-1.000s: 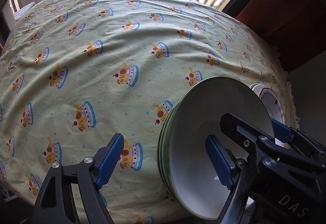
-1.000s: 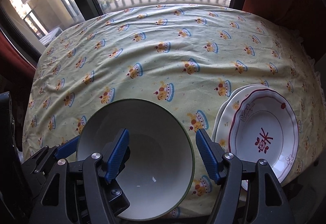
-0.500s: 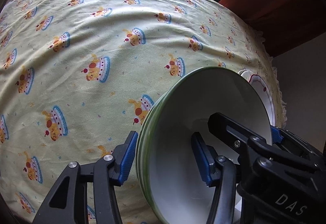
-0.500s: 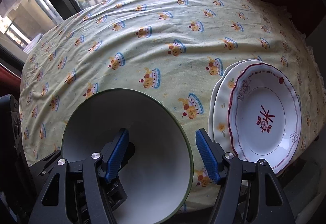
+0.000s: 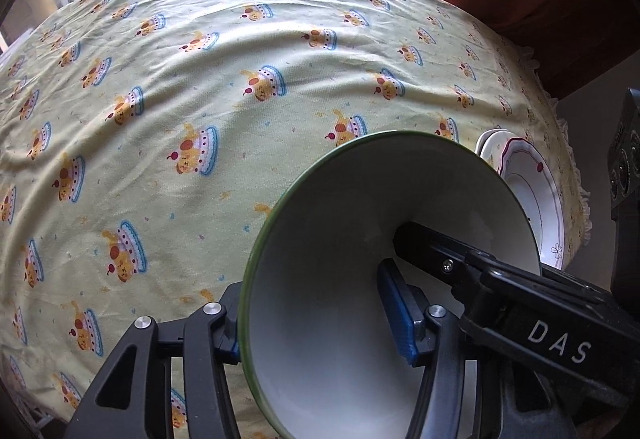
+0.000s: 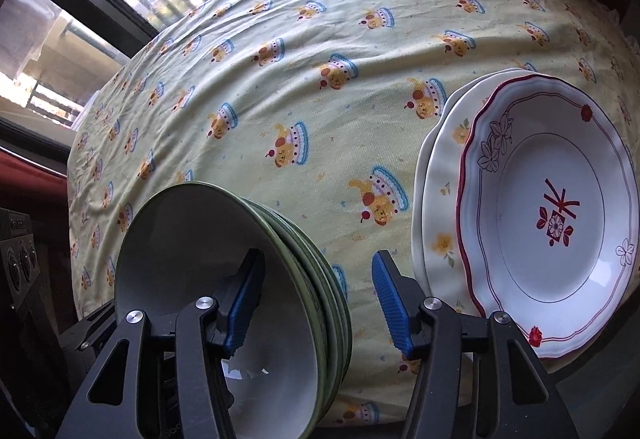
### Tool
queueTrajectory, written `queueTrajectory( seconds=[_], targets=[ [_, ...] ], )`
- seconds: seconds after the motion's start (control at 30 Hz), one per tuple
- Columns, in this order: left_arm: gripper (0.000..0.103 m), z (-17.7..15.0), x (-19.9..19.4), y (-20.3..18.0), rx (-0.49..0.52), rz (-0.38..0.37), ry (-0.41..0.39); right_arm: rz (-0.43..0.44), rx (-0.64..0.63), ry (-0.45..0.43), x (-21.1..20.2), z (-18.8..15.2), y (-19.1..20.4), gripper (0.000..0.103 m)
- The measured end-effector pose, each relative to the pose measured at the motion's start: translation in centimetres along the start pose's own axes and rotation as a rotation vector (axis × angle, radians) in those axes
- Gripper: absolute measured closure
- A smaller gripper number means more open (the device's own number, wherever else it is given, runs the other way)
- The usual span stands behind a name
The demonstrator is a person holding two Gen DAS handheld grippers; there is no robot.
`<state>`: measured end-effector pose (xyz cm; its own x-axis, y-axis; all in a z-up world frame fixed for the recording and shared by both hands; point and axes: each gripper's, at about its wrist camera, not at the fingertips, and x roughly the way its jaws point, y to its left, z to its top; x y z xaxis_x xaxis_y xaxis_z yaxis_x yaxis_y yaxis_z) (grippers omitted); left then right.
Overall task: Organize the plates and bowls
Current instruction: 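Lift and carry the nested bowls toward the plate stack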
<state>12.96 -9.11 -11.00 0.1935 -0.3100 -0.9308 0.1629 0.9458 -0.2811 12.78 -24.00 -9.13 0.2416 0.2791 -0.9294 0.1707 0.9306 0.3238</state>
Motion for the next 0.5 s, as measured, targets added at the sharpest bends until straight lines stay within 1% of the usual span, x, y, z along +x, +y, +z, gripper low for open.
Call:
queueTrajectory(
  seconds=[0.1, 0.2, 0.27, 0.33, 0.5],
  targets=[
    [0.046, 0.02, 0.05, 0.01, -0.019, 0.015, 0.004, 0.067, 0.015, 0.037, 0.60, 0.31, -0.42, 0.046],
    [0.046, -0.06, 0.00, -0.19, -0.025, 0.030, -0.001, 0.095, 0.003, 0.051, 0.81, 0.45, -0.44, 0.048],
    [0.046, -0.19, -0.05, -0.39, -0.023, 0.040, 0.001, 0.113, -0.003, 0.059, 0.79, 0.44, -0.38, 0.055],
    [0.046, -0.40, -0.14, -0.45, -0.026, 0.044, 0.007, 0.106, -0.008, 0.069, 0.74, 0.35, -0.14, 0.059],
    [0.047, -0.70, -0.35, -0.18, -0.033, 0.027, 0.012, 0.071, -0.021, 0.064, 0.30, -0.12, 0.11, 0.061]
  ],
)
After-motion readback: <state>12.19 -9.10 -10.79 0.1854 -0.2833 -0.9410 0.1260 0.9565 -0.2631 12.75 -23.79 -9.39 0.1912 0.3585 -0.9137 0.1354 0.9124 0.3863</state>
